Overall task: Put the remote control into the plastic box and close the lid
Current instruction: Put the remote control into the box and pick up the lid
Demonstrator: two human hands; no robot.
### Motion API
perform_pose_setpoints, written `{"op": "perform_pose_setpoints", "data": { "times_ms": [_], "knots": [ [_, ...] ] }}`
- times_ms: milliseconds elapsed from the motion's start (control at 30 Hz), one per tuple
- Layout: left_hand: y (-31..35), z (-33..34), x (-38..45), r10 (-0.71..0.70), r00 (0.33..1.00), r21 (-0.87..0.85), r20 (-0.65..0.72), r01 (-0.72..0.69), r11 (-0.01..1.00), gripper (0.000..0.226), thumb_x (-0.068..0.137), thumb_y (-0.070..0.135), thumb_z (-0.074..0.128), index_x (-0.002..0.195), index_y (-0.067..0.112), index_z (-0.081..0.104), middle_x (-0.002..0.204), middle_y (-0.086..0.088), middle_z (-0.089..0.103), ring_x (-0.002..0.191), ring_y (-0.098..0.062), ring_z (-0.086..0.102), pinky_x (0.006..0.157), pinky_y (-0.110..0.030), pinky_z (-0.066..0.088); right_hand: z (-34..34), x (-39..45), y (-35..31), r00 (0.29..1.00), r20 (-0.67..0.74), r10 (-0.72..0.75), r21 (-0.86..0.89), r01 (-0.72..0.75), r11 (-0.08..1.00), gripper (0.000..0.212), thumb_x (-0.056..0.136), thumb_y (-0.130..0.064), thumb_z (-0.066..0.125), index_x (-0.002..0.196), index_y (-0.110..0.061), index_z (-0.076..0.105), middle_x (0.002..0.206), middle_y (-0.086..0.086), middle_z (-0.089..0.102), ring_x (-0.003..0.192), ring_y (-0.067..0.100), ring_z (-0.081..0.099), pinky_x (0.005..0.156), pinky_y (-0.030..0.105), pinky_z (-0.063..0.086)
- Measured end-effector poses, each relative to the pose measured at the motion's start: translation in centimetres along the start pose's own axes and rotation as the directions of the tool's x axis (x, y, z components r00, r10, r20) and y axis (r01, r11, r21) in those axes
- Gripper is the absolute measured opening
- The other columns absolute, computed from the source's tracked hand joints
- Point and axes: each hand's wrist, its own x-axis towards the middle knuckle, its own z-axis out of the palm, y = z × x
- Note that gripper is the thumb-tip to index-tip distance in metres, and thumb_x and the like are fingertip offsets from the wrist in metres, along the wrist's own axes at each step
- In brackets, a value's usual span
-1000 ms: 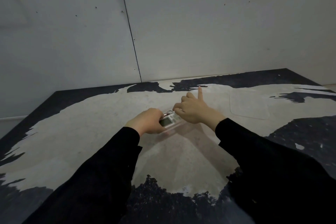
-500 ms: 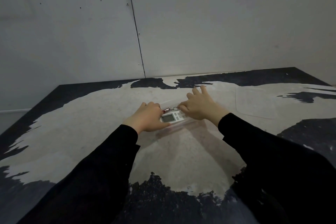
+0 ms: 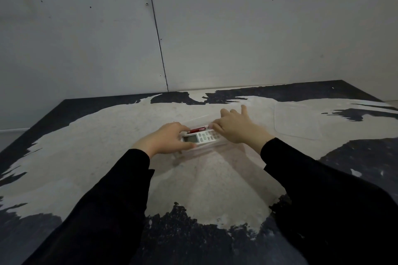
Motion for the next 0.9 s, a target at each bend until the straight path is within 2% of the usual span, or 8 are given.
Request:
{"op": "perform_pose_setpoints", "data": {
  "times_ms": [167, 267, 367, 500, 633, 700, 800, 900],
  "knots": [
    [0.5, 1.1, -1.2, 0.017, 0.97, -0.289, -0.243, -0.089, 0.953, 0.051, 0.087, 0.042, 0.058, 0.131, 0.019, 0.052, 0.132, -0.004, 0.056, 0.122, -0.018, 0.05, 0.099, -0.027, 0.035, 1.3, -3.1, 3.8, 0.933, -0.284, 0.222, 0.421, -0.087, 0.903, 0.037, 0.092, -0.041, 0.043, 0.126, -0.029, 0.052, 0.121, 0.004, 0.053, 0.113, 0.024, 0.053, 0.108, 0.054, 0.023],
    [1.1, 2.8, -1.7, -0.007, 0.933, -0.369, -0.36, -0.136, 0.92, 0.041, 0.089, 0.037, 0.056, 0.126, 0.02, 0.055, 0.131, -0.003, 0.056, 0.123, -0.018, 0.049, 0.104, -0.03, 0.037, 3.0, -5.4, 7.4, 0.822, -0.244, 0.514, 0.377, -0.409, 0.831, 0.038, 0.086, -0.028, 0.054, 0.122, -0.013, 0.052, 0.121, 0.015, 0.053, 0.111, 0.036, 0.049, 0.094, 0.047, 0.038],
    [1.7, 4.6, -2.0, -0.035, 0.863, -0.368, -0.505, -0.178, 0.913, 0.037, 0.091, 0.039, 0.051, 0.126, 0.026, 0.053, 0.134, 0.002, 0.053, 0.128, -0.015, 0.042, 0.112, -0.039, 0.033, 4.3, -6.8, 9.6, 0.769, -0.199, 0.607, 0.442, -0.483, 0.756, 0.021, 0.088, -0.016, 0.052, 0.1, 0.0, 0.058, 0.106, 0.019, 0.057, 0.095, 0.035, 0.053, 0.083, 0.045, 0.046],
    [2.3, 5.5, -2.4, 0.003, 0.773, -0.237, -0.635, -0.198, 0.951, 0.035, 0.092, 0.044, 0.044, 0.126, 0.035, 0.048, 0.132, 0.012, 0.049, 0.122, 0.003, 0.026, 0.115, -0.04, 0.023, 4.7, -7.1, 9.7, 0.753, -0.353, 0.556, 0.466, -0.374, 0.802, 0.011, 0.087, -0.003, 0.052, 0.081, 0.004, 0.058, 0.089, 0.02, 0.058, 0.084, 0.035, 0.054, 0.071, 0.039, 0.044],
    [2.7, 5.6, -3.0, -0.049, 0.77, -0.314, -0.636, -0.2, 0.928, 0.031, 0.092, 0.043, 0.043, 0.123, 0.042, 0.046, 0.125, 0.025, 0.044, 0.129, -0.009, 0.035, 0.113, -0.04, 0.03, 1.7, -6.6, 7.7, 0.622, -0.576, 0.53, 0.641, -0.059, 0.766, 0.009, 0.092, -0.01, 0.05, 0.091, -0.003, 0.056, 0.09, 0.014, 0.061, 0.08, 0.025, 0.056, 0.071, 0.026, 0.04],
    [2.9, 5.5, -3.1, -0.095, 0.765, -0.402, -0.638, -0.224, 0.888, 0.03, 0.093, 0.041, 0.045, 0.123, 0.043, 0.046, 0.128, 0.021, 0.048, 0.128, -0.01, 0.039, 0.11, -0.037, 0.034, -0.3, -6.6, 6.4, 0.574, -0.568, 0.59, 0.782, 0.153, 0.604, 0.009, 0.094, -0.018, 0.048, 0.092, -0.012, 0.054, 0.089, 0.009, 0.065, 0.079, 0.023, 0.06, 0.071, 0.029, 0.049],
    [3.0, 4.5, -3.1, -0.153, 0.763, -0.539, -0.628, -0.284, 0.793, 0.044, 0.092, 0.039, 0.05, 0.134, 0.039, 0.038, 0.136, 0.018, 0.044, 0.128, -0.004, 0.04, 0.106, -0.027, 0.034, -2.1, -6.8, 4.7, 0.667, -0.426, 0.611, 0.895, 0.407, 0.181, 0.013, 0.097, -0.02, 0.043, 0.086, -0.023, 0.05, 0.089, 0.002, 0.07, 0.086, 0.02, 0.069, 0.067, 0.027, 0.057],
    [3.0, 3.4, -3.2, -0.179, 0.806, -0.691, -0.564, -0.343, 0.636, 0.057, 0.088, 0.044, 0.054, 0.139, 0.043, 0.03, 0.138, 0.012, 0.047, 0.121, -0.002, 0.048, 0.098, -0.017, 0.038, -2.4, -6.7, 4.0, 0.786, -0.32, 0.529, 0.93, 0.367, 0.017, 0.018, 0.098, -0.017, 0.041, 0.085, -0.018, 0.052, 0.08, 0.001, 0.071, 0.072, 0.015, 0.07, 0.057, 0.025, 0.057]
  ]
}}
